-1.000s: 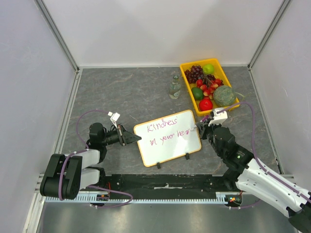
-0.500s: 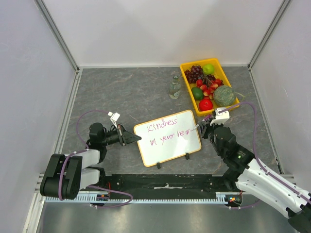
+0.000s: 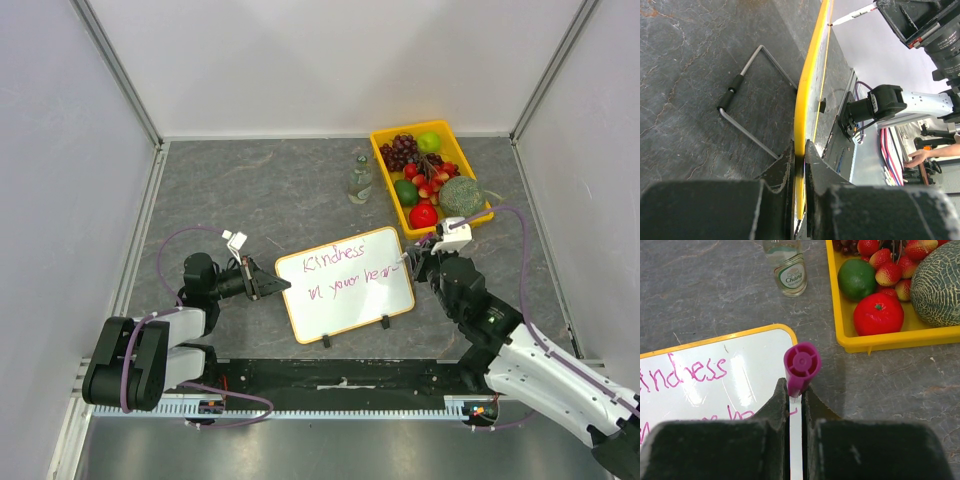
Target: Write a sentence on the whiteboard
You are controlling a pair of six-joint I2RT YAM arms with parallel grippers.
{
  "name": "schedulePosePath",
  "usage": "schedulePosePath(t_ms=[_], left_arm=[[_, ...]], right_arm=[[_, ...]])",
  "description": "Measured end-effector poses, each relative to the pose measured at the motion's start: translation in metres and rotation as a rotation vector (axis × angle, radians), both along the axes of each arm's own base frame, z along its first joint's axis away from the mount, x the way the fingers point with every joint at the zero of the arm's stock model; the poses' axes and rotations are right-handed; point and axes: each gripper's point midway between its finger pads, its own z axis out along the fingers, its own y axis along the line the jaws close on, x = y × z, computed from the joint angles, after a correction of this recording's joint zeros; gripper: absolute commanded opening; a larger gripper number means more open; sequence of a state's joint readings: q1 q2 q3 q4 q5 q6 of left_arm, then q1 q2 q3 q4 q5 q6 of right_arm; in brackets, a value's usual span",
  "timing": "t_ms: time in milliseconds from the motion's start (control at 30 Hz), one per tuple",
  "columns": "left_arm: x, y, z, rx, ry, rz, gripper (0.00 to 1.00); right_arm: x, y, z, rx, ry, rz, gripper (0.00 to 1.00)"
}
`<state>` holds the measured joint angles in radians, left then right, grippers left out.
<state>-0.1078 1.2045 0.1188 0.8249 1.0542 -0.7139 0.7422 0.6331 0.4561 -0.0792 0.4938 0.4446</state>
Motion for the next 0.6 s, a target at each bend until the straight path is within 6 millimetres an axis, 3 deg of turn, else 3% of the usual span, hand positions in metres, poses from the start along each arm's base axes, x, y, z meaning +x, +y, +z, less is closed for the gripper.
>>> schedulePosePath(t_ms=[600], left_arm=[[-0.0001,-0.0001,0.0000,0.000,0.000,0.000,0.02]], right_arm=[[-0.0027,0.0027,-0.0083,0.004,0.010,0.021,0.00]])
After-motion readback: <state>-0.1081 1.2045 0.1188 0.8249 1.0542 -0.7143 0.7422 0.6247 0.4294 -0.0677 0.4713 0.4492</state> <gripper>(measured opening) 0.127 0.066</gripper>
